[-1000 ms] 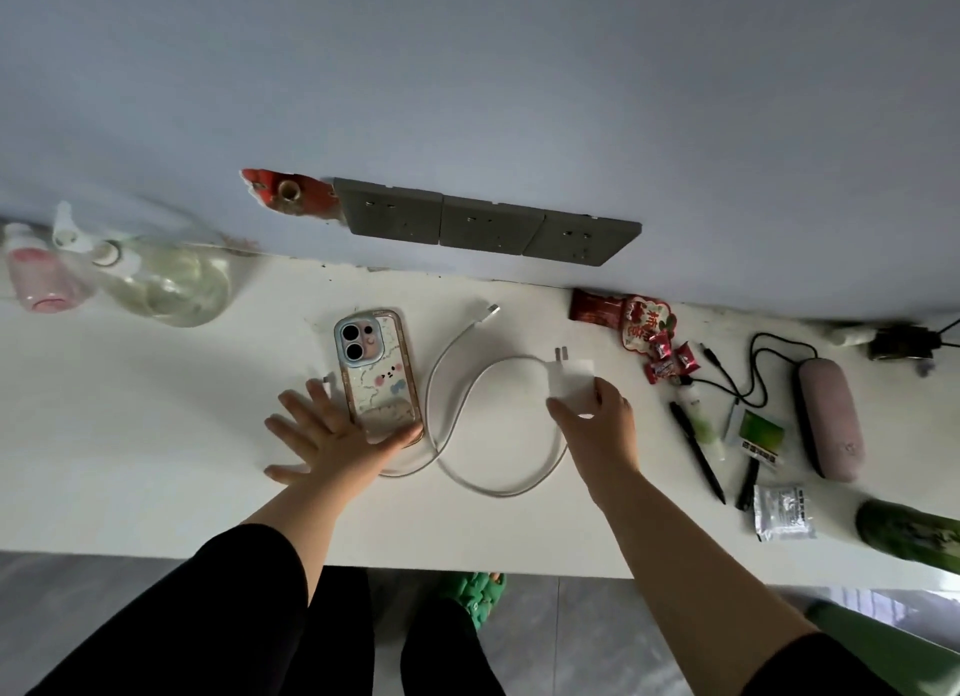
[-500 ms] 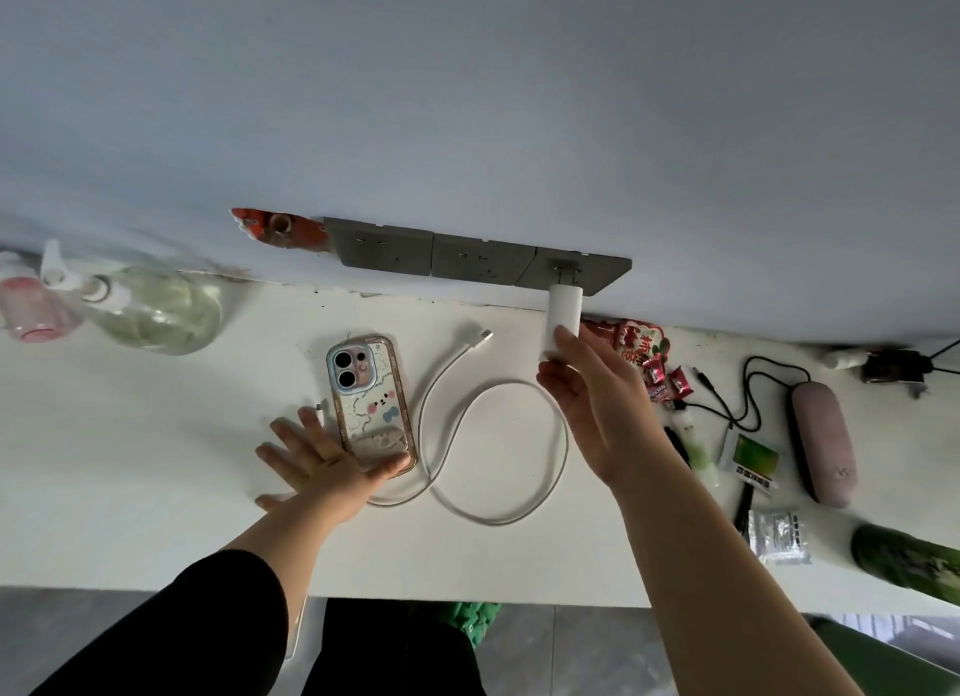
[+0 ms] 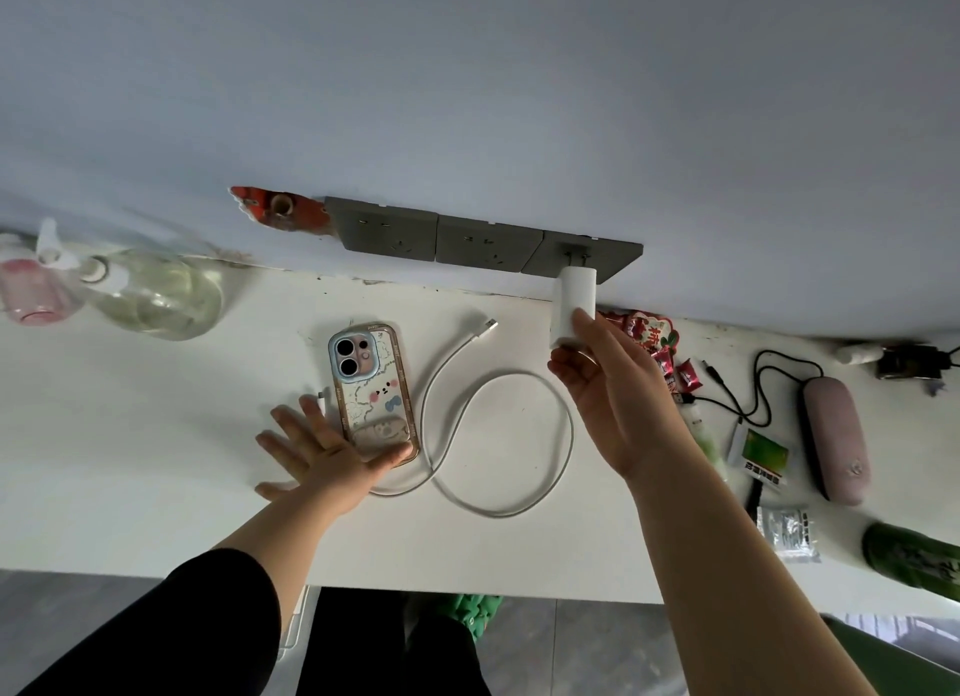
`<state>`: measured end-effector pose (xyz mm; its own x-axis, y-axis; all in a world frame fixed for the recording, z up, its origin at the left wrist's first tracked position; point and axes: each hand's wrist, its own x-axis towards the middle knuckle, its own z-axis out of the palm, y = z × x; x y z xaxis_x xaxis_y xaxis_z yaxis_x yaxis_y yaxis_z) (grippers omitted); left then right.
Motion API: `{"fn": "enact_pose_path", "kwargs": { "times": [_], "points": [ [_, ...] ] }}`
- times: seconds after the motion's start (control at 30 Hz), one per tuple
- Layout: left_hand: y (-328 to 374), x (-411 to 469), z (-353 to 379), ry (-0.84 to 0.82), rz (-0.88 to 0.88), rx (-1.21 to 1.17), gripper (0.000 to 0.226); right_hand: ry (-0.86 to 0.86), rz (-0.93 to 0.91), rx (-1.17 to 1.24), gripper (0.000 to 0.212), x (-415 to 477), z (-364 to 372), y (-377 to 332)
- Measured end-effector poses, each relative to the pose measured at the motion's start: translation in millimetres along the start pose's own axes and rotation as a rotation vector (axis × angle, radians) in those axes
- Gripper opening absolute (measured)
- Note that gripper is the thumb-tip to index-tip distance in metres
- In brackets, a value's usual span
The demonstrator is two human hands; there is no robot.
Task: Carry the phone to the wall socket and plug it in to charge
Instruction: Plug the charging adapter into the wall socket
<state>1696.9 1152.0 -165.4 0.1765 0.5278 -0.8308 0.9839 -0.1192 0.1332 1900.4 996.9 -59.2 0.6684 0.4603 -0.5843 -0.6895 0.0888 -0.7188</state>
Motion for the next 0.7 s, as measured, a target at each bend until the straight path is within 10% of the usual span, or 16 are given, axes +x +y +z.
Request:
{"fn": "enact_pose_path", "kwargs": {
  "times": [0.7],
  "points": [
    [-2.1, 2.3, 0.0, -0.012, 0.024, -0.026, 0.145, 0.145, -0.022, 0.139, 0.017, 2.5, 15.7, 3.9]
  ]
}}
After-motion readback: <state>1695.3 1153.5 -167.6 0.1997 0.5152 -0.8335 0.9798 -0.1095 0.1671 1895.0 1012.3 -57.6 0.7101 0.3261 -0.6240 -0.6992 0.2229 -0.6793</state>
